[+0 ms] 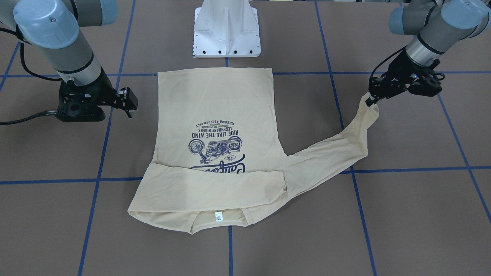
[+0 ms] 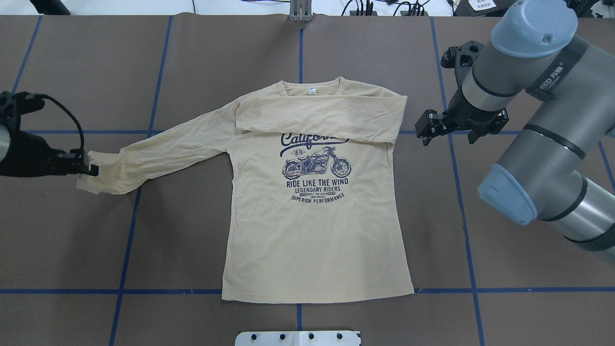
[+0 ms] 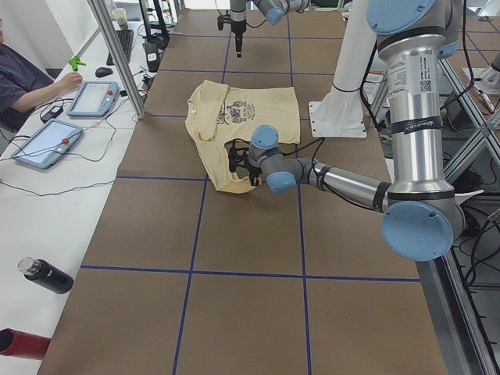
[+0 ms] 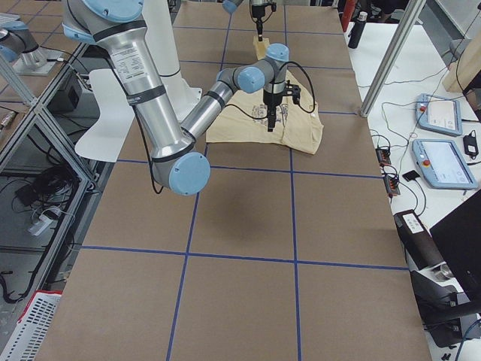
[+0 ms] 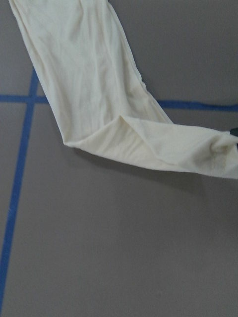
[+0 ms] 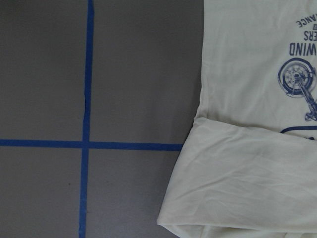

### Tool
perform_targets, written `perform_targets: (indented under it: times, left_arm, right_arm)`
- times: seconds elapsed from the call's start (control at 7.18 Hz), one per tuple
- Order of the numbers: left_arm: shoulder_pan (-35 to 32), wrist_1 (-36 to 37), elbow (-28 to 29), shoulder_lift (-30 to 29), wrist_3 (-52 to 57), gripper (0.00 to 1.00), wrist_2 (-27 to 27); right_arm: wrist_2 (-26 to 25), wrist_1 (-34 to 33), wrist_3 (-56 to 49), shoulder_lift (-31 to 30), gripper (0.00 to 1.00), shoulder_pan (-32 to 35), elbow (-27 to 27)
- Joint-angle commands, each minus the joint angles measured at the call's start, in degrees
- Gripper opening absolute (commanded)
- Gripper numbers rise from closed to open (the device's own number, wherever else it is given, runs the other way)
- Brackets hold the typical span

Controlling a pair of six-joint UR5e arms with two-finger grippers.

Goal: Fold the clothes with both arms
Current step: 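Lift the sleeve with the left gripper and carry it toward the collar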

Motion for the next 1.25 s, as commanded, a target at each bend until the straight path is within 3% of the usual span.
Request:
perform_targets:
  times: [0.0, 0.28, 0.56, 0.97, 1.11]
  left_arm:
    - [-2.40, 23.74, 0.36, -20.51, -0.24, 0.00, -2.63]
    - [-2.05, 25.35, 2.55, -26.81, -7.40, 0.00, -2.81]
    - [0.23, 24.13, 9.39, -36.03, -14.71, 0.00, -2.81]
    - [3.47, 22.37, 12.14, -42.73, -21.40, 0.00, -2.81]
    - [5.67, 18.36, 13.71, -43.10, -24.64, 0.00, -2.54]
  right_arm:
    - [-0.08, 0.28, -0.04, -5.93, 1.00, 0.06, 3.94]
    - [-0.16, 0.55, -2.57, -9.63, 1.00, 0.06, 5.26]
    - [-0.25, 0.55, -3.82, -10.35, 1.00, 0.06, 5.00]
    - [-0.34, 0.55, -3.82, -10.35, 1.00, -0.03, 4.56]
    - [-0.34, 0.55, -3.82, -10.35, 1.00, -0.11, 4.48]
